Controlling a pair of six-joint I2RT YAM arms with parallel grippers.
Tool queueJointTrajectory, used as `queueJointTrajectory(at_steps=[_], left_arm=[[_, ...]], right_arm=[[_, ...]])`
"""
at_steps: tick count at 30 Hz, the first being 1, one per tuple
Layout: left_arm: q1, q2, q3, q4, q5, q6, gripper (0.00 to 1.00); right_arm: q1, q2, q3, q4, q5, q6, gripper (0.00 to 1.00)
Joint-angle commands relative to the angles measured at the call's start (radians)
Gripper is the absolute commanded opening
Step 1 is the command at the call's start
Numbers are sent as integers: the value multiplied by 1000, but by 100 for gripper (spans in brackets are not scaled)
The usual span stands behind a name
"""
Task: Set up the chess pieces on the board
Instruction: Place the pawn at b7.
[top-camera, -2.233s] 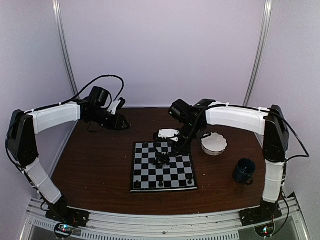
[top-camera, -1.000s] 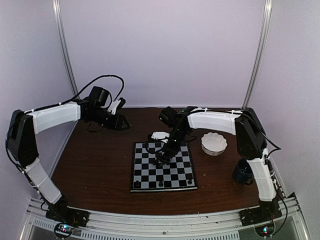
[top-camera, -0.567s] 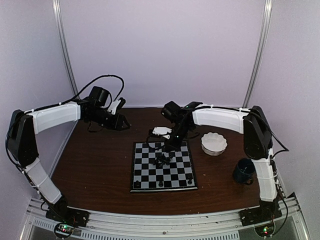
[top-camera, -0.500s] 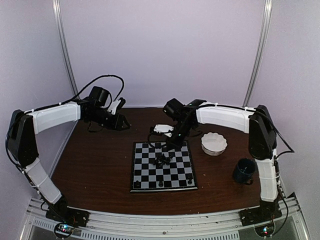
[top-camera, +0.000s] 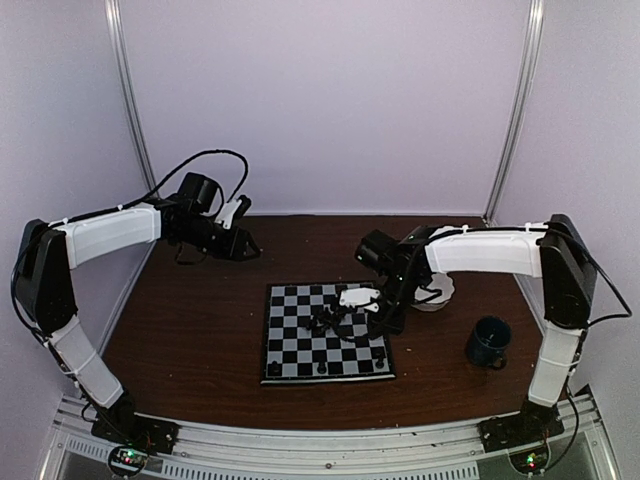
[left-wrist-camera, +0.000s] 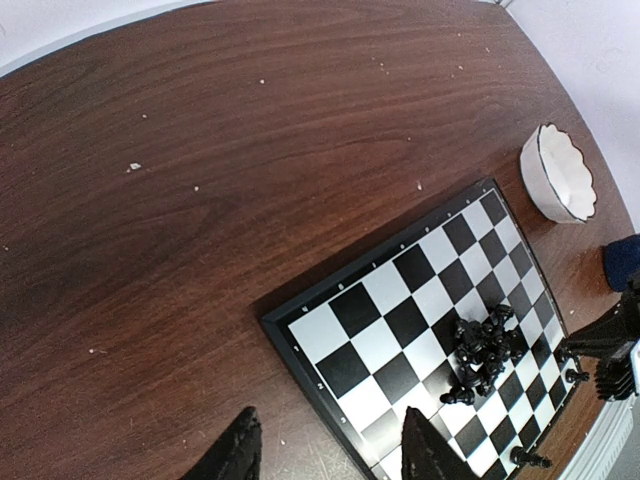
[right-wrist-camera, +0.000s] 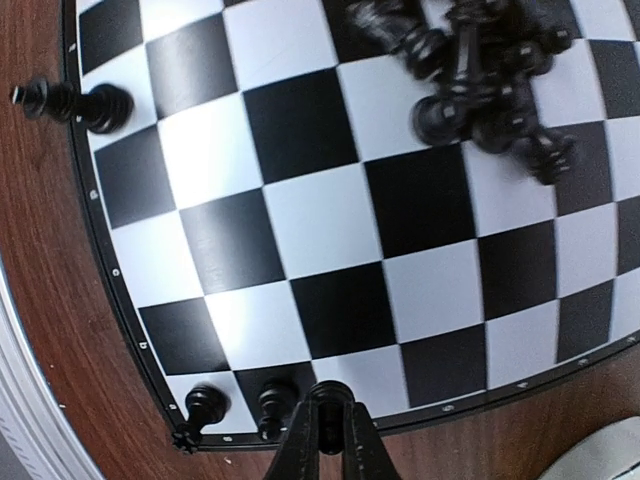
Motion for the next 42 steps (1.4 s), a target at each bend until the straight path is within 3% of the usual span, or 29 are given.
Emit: queueJointTrajectory(at_steps=[1,27,38,42], left_arm=[[5,-4,28,16,6,6,48],[5,-10,28,16,8,8,48],[5,-6,28,16,9,7,48],[5,-7,28,17,10,7,48]], right_arm=[[41,-26,-39,39,14,-35,1],[103,59,-24,46,44,-39,5],[106,13,-3,11,48,-27,16],[98,-28,68,-22,65,-12,27]])
